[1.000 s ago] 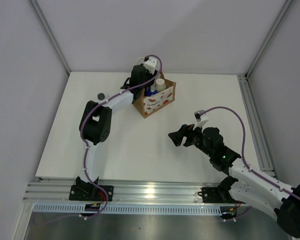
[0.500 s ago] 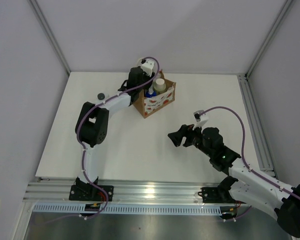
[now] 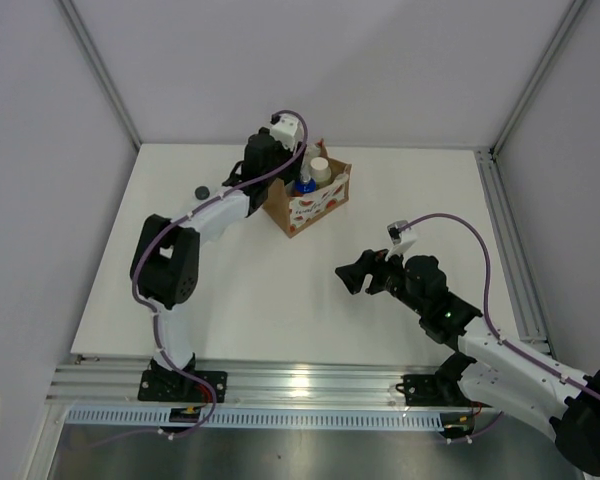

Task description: Place the personal care products into the canvas bag

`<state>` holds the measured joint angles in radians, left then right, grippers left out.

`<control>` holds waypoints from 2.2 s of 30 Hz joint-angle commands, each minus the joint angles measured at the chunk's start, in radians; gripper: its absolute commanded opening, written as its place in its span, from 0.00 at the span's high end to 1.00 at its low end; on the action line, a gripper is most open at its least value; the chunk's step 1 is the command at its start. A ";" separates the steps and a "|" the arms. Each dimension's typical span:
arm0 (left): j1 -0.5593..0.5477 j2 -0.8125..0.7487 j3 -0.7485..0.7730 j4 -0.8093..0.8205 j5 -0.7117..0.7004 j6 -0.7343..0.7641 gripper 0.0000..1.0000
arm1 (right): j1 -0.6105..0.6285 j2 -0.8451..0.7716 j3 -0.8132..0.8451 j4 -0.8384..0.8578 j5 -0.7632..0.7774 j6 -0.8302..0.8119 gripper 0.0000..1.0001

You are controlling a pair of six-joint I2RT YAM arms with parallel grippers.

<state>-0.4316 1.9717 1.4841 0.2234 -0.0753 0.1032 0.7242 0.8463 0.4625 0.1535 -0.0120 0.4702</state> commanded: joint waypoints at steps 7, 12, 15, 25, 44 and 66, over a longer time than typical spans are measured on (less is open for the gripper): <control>0.008 -0.180 -0.007 -0.004 0.014 -0.074 0.22 | 0.007 -0.012 0.042 0.014 0.012 -0.018 0.20; 0.008 -0.252 -0.007 -0.081 -0.111 -0.083 0.21 | 0.007 -0.006 0.044 0.014 0.012 -0.024 0.20; 0.014 -0.293 -0.005 -0.153 -0.249 -0.073 0.18 | 0.007 -0.001 0.047 0.011 0.012 -0.030 0.20; 0.109 -0.500 -0.255 -0.370 -0.360 -0.143 0.07 | 0.014 0.011 0.061 0.003 -0.003 -0.033 0.19; 0.335 -0.476 -0.386 -0.446 -0.032 -0.204 0.07 | 0.018 0.000 0.074 -0.022 0.032 -0.054 0.19; 0.304 -0.494 -0.398 -0.395 0.055 -0.138 0.21 | 0.023 0.002 0.076 -0.022 0.033 -0.056 0.19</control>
<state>-0.1135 1.5127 1.0790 -0.2047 -0.0586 -0.0586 0.7387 0.8524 0.4870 0.1230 0.0113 0.4252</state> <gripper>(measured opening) 0.796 0.808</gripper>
